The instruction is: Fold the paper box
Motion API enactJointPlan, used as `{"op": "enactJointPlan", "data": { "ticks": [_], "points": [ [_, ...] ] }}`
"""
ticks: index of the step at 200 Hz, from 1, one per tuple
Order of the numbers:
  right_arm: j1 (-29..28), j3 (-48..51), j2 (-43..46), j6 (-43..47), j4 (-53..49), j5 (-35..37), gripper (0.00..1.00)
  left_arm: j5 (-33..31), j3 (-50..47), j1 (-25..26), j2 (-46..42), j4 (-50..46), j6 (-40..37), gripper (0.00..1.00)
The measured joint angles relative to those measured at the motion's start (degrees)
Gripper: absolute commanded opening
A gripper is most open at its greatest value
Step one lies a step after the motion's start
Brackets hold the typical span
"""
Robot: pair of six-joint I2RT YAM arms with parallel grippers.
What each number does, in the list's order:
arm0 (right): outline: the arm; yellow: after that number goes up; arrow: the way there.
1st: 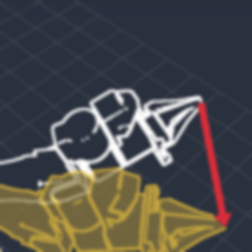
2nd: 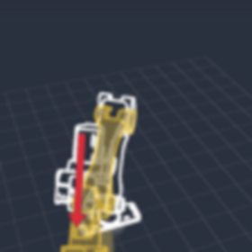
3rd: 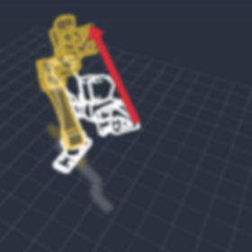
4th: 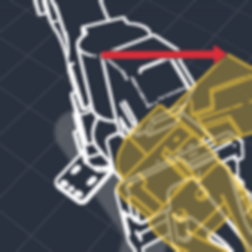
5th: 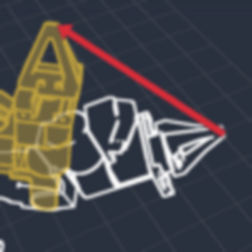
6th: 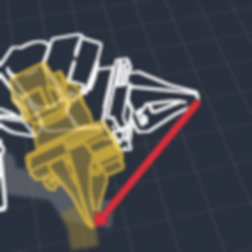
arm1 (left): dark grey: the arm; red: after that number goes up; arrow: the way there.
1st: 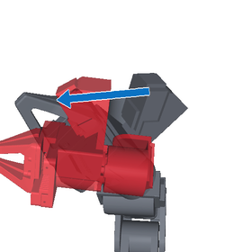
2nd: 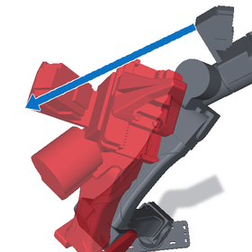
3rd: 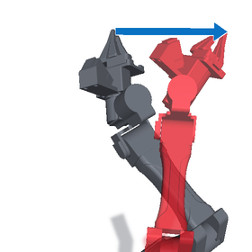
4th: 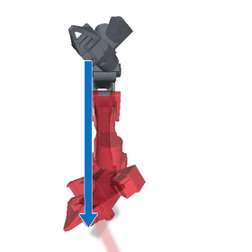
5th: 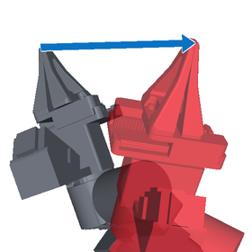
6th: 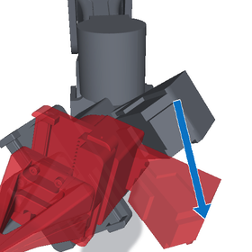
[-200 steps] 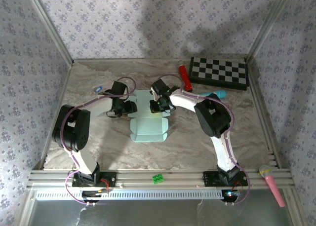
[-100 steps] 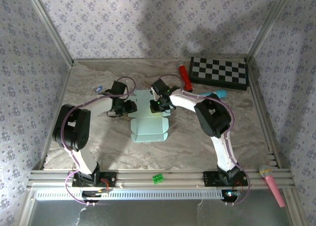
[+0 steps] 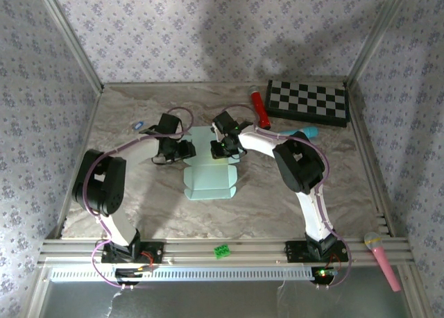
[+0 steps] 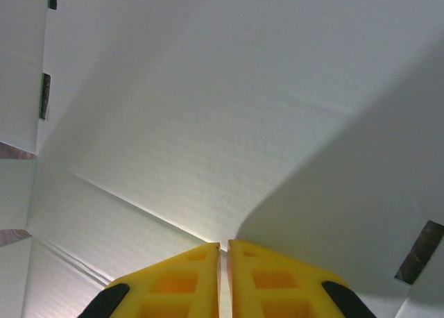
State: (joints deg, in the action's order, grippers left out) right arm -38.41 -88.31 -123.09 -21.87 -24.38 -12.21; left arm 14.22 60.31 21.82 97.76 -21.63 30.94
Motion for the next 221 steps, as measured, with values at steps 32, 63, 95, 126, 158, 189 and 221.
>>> {"op": "enactJointPlan", "data": {
  "ticks": [32, 63, 95, 126, 158, 189, 221],
  "points": [
    [-0.02, -0.02, -0.09, -0.39, 0.35, -0.04, 0.14, 1.18, 0.59, 1.36, 0.59, 0.09, 0.02, 0.41],
    [-0.04, -0.02, -0.09, -0.85, 0.46, -0.07, 0.14, 1.49, 1.05, 1.99, 1.29, 0.7, 0.02, 0.41],
    [-0.02, -0.02, -0.09, -1.31, 0.59, -0.28, 0.13, 1.64, 1.16, 2.1, 2.16, 0.92, 0.04, 0.41],
    [-0.02, 0.24, -0.09, -1.99, 1.6, -0.76, 0.14, 1.6, 1.16, 2.1, 2.64, 0.9, 0.04, 0.41],
    [0.42, 2.64, 1.07, -2.78, 4.57, -2.05, 0.15, -1.11, 1.14, 2.49, 0.98, 0.42, -0.24, 0.46],
    [1.03, 5.66, 4.13, -3.52, 5.86, -2.73, 0.19, -4.76, 1.01, 3.17, -5.55, 0.46, -1.25, 0.48],
    [2.99, 8.35, 9.42, -4.15, 6.6, -2.73, 0.23, -6.8, 1.11, 5.81, -9.29, 0.85, -3.87, 0.28]
  ]
}}
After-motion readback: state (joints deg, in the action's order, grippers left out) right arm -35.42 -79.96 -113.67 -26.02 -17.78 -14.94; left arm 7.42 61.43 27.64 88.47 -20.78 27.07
